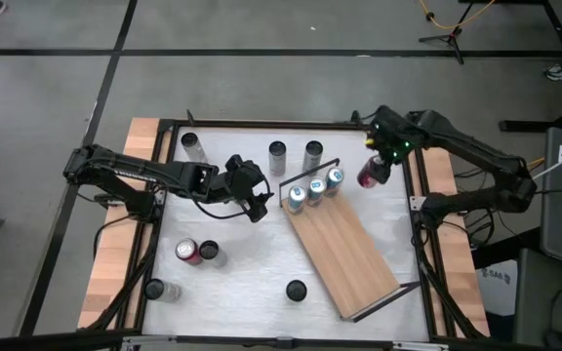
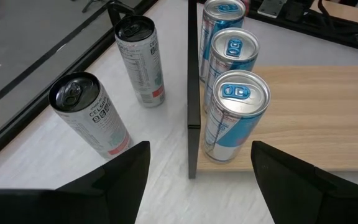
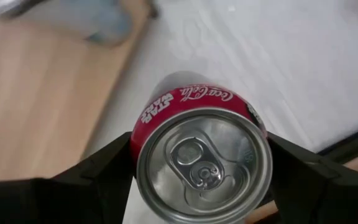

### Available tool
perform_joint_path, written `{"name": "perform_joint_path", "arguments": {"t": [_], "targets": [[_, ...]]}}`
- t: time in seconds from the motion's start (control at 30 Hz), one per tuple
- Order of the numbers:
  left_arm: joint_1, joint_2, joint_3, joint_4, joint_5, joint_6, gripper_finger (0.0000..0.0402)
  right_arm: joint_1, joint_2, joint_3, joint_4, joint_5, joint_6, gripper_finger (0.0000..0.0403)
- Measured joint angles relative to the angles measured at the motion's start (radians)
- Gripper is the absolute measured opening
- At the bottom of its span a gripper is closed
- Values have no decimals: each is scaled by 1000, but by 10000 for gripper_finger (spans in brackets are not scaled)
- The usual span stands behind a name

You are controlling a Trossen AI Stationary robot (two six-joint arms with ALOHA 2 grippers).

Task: Place canned beverage on shelf
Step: Put the red soda can on the shelf

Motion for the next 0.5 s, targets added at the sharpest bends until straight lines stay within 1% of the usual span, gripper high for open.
{"name": "perform_joint_path", "arguments": {"t": [0.27, 0.4, 0.5], "targets": [[0, 0, 0, 0, 0, 0, 271, 248, -2, 0, 15, -21, 134, 291], [0, 0, 0, 0, 0, 0, 271, 344, 0, 0, 26, -12, 221, 292], [0, 0, 0, 0, 0, 0, 271, 405, 0, 0, 70, 10, 262, 292]]}}
